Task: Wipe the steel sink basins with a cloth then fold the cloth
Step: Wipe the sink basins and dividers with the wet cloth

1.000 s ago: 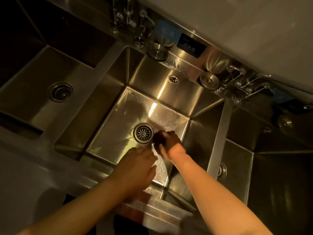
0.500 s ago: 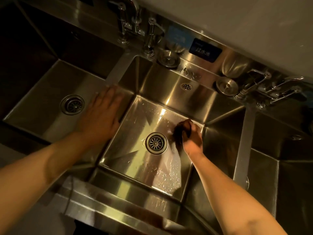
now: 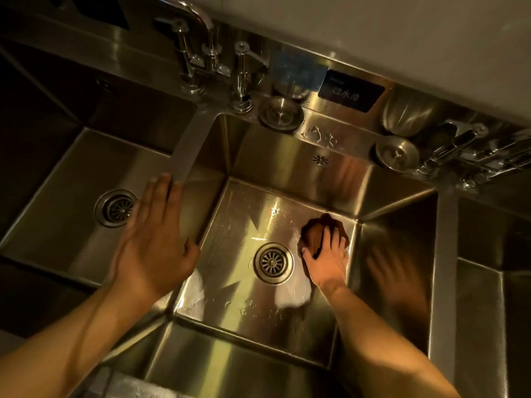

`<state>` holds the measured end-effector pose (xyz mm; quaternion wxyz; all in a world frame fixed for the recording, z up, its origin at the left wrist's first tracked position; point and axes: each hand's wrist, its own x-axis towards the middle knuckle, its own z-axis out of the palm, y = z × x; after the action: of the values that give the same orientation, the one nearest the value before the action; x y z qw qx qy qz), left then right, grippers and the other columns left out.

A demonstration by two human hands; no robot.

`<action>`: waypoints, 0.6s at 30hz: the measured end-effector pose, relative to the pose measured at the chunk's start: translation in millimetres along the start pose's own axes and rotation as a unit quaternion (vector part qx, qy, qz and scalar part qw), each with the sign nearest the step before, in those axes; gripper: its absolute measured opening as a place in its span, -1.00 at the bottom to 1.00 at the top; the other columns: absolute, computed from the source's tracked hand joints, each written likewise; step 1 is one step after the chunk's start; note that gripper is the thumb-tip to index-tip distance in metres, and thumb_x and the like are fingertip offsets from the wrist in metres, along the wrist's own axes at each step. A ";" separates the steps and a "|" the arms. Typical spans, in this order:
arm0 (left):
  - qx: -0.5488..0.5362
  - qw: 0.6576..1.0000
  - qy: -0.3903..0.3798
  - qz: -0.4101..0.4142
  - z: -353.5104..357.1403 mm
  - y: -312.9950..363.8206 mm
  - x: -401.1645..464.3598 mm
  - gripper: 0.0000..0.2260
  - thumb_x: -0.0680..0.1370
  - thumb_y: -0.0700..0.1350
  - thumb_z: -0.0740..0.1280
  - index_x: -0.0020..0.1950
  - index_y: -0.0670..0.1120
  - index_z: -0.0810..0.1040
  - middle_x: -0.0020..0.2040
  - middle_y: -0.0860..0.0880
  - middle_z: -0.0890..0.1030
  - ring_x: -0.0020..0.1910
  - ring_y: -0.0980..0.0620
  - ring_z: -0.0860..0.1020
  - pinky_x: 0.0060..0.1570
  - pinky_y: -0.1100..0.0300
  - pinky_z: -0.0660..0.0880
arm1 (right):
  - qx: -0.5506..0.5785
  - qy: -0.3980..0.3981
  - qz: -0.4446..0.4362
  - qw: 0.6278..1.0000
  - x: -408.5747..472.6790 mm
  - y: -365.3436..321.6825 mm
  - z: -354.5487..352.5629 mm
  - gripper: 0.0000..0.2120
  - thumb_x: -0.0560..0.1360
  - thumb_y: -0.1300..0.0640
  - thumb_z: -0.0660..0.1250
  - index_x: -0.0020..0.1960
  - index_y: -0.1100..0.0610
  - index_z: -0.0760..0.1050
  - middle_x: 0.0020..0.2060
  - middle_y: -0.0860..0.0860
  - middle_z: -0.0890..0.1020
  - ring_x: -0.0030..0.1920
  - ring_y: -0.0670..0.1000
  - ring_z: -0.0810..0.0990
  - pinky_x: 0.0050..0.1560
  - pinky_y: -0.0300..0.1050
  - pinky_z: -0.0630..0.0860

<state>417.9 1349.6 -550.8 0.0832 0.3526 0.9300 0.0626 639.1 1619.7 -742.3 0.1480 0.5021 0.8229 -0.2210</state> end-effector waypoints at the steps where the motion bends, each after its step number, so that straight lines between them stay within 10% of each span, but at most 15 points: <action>1: 0.001 1.000 0.003 -0.003 1.5 0.0 0.7 -0.10 0.42 0.10 0.27 0.68 -0.19 0.03 0.68 -0.21 0.07 0.67 -0.17 0.02 0.61 -0.14 0.11 | 0.003 -0.007 -0.001 1.000 4.8 1.0 3.1 -0.13 0.60 -0.24 0.22 0.67 0.07 -0.17 0.66 0.06 -0.13 0.64 0.20 -0.16 0.62 0.18 -0.09; 8: 0.021 1.000 0.007 0.002 6.5 -6.6 2.3 -0.07 0.44 0.16 0.32 0.69 -0.16 0.01 0.69 -0.18 0.04 0.69 -0.10 -0.05 0.60 0.02 0.00 | 0.000 0.015 -0.029 0.999 30.4 -38.0 25.4 -0.08 0.60 -0.27 0.19 0.66 0.13 -0.25 0.64 0.16 -0.19 0.63 0.24 -0.23 0.63 0.15 -0.13; 18: 0.019 1.000 0.010 0.001 7.9 -6.8 -1.2 -0.08 0.48 0.12 0.35 0.70 -0.12 -0.05 0.71 -0.12 -0.03 0.69 -0.03 -0.14 0.59 -0.01 0.03 | -0.005 -0.026 -0.290 0.957 20.5 -172.4 81.1 -0.22 0.63 -0.18 0.19 0.67 0.13 -0.07 0.64 0.21 -0.09 0.62 0.31 -0.18 0.60 0.19 -0.07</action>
<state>416.0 1344.2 -559.6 0.0672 0.3547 0.9313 0.0481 477.9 1525.1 -784.4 0.1014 0.2353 0.9301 -0.2632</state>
